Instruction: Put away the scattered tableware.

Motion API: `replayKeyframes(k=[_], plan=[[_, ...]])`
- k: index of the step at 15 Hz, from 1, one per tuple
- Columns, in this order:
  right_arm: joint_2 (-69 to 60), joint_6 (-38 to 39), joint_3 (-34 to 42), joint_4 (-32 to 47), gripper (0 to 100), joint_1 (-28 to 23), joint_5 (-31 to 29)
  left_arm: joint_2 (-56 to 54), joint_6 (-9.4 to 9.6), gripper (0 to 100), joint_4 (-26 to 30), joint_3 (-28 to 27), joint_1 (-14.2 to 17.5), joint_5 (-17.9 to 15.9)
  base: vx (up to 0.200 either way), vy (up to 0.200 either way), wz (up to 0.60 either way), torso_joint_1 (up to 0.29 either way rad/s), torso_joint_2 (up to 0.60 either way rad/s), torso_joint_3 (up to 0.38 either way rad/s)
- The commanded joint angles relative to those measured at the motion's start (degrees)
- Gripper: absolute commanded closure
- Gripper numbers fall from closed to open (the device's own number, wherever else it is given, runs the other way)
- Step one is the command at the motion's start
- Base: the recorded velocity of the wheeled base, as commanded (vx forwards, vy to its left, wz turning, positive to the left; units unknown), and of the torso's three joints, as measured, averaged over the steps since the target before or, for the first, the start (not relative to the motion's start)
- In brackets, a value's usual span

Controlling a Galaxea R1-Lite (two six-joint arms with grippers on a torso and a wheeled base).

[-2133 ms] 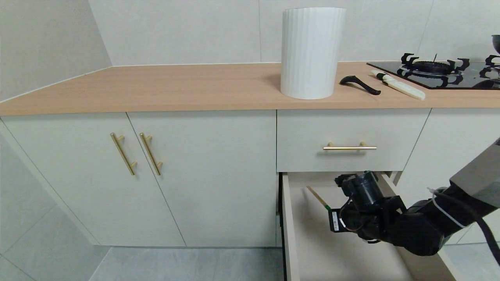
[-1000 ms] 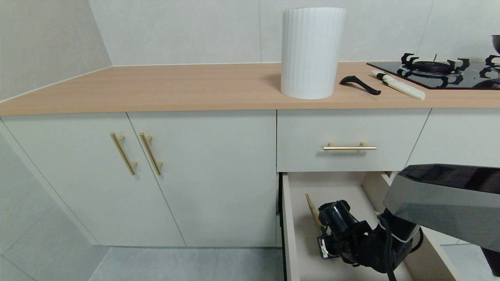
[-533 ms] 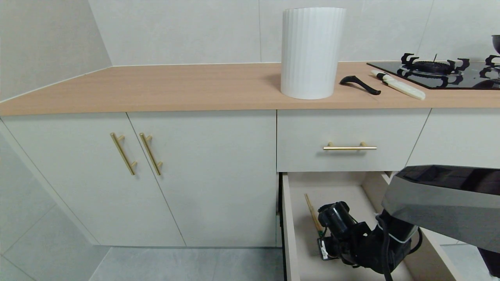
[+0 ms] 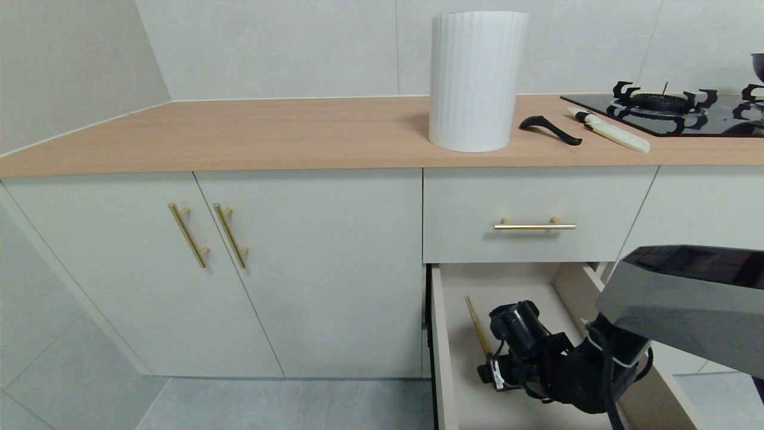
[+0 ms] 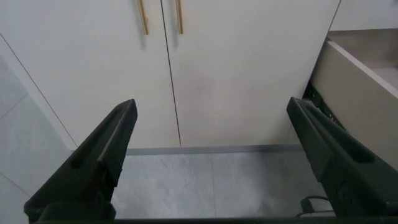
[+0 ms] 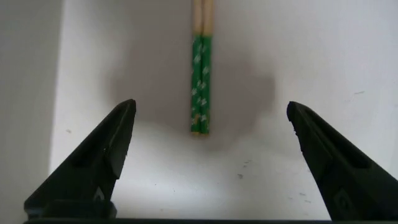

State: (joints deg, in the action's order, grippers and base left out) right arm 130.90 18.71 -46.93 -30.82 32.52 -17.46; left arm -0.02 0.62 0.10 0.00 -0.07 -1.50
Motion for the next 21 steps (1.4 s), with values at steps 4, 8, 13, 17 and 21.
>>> replayKeyframes(k=[4,8,13,17,21], plan=[[-20.9,-2.4,0.9,4.5,0,-3.2,-0.1,0.0,-0.01,0,0.0,0.0,0.0,0.0,0.0,0.0,0.0,0.0,0.0,0.0],[-31.8,-6.3,2.3,4.2,0,-6.0,-0.1,0.0,-0.01,0,0.0,0.0,0.0,0.0,0.0,0.0,0.0,0.0,0.0,0.0],[-36.9,-9.7,2.1,3.7,0,-11.1,0.4,0.0,-0.01,0,0.0,0.0,0.0,0.0,0.0,0.0,0.0,0.0,0.0,0.0],[-36.9,-10.9,2.2,2.0,0,-11.8,0.1,0.0,-0.01,0,0.0,0.0,0.0,0.0,0.0,0.0,0.0,0.0,0.0,0.0],[-37.0,-11.1,2.3,1.9,0,-12.2,0.1,0.0,-0.01,0,0.0,0.0,0.0,0.0,0.0,0.0,0.0,0.038,-0.17,-0.115]])
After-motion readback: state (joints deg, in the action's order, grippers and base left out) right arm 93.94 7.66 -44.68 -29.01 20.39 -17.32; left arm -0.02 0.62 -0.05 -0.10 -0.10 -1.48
